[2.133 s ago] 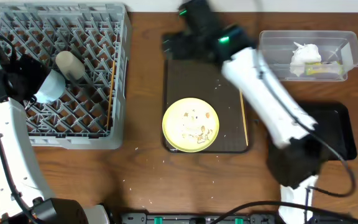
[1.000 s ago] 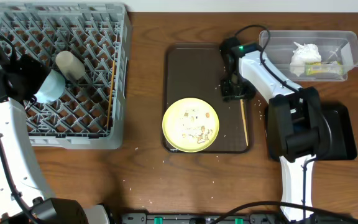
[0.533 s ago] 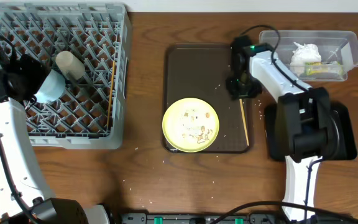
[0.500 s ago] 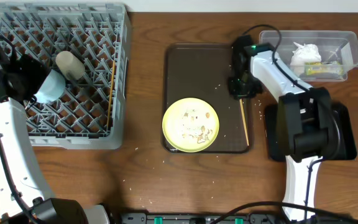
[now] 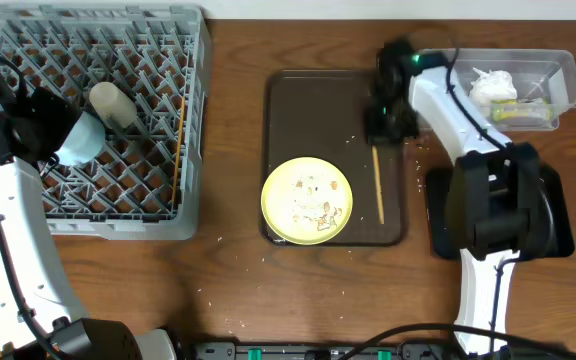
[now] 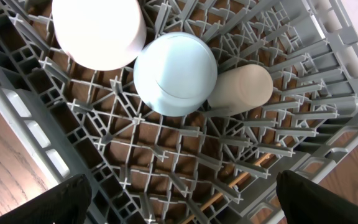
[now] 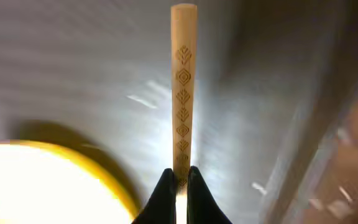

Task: Sort waste into correct bins and load items into the dishwasher
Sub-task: 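Carry the second chopstick left and drop it into the rack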

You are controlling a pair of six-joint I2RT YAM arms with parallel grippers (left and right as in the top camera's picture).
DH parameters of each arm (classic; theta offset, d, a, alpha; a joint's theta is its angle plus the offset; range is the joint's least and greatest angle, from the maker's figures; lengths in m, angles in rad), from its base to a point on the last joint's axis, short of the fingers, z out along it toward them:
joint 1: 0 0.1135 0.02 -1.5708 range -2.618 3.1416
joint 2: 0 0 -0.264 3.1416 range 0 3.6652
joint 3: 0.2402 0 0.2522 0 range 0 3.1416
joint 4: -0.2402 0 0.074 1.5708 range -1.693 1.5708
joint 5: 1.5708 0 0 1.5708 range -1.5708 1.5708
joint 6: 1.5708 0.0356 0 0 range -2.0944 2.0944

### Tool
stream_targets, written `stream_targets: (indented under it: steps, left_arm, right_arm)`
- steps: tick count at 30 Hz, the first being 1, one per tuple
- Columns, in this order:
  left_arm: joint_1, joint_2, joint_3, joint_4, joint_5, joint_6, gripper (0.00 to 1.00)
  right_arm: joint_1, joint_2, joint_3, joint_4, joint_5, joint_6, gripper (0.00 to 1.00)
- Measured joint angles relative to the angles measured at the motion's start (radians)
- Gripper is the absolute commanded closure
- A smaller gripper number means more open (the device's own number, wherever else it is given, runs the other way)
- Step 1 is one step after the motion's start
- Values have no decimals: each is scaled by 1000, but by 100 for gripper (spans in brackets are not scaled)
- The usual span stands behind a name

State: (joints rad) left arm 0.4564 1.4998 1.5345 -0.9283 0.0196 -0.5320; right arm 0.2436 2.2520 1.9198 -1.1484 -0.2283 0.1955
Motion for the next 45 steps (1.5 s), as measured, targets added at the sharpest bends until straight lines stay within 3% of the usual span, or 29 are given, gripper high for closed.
stream_targets:
  steps: [5,10,18,26,27,30,33,41,45]
  left_arm:
    - [0,0,0,0,0,0,4]
    - [0,0,0,0,0,0,4]
    - [0,0,0,0,0,0,4]
    - [0,0,0,0,0,0,4]
    - [0,0,0,0,0,0,4]
    - [0,0,0,0,0,0,4]
    - [0,0,0,0,0,0,4]
    - [0,0,0,0,0,0,4]
    - [0,0,0,0,0,0,4]
  right_arm:
    - [24,-8,130,282,-277,164,99]
    - [105,-11,139,527,-357,381,99]
    - [382,-11,140,821,-269,598,99]
    - [573,-11,140,827,-59,646,97]
    - [582,-11,140,827,-46,646,92]
    - [597,-5,140,821,-24,636,62]
    - [602,12,140,814,-10,611,46]
    - [602,42,140,790,1,485,27]
    - [578,27,140,717,-7,422,8]
